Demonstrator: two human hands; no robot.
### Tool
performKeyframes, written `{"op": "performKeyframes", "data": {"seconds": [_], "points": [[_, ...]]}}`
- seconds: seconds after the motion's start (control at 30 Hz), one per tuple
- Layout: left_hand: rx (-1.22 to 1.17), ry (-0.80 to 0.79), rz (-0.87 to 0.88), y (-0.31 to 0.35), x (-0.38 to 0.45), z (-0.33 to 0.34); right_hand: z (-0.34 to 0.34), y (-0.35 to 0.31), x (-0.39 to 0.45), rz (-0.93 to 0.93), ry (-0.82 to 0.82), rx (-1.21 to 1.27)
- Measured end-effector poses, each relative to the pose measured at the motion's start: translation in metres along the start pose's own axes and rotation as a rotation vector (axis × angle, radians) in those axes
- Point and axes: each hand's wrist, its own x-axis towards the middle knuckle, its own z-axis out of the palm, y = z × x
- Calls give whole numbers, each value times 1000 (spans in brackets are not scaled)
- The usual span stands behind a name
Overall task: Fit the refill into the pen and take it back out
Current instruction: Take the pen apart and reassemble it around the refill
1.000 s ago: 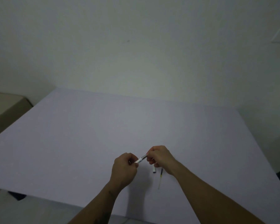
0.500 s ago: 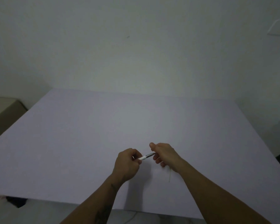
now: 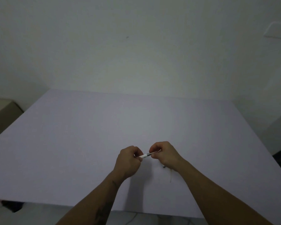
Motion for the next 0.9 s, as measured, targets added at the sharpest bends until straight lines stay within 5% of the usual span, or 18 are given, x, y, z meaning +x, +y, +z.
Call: {"op": "performKeyframes", "data": {"seconds": [0.43,0.7,0.9], "points": [[18,20,21,2,-1,-4,5,-4,3,148,0,-28],[34,16,7,1,-1,-3,-14,-9,6,-2,-105,-15],[32,28,20,0,1,-8,-1,-5,7,-65,4,-70]]}}
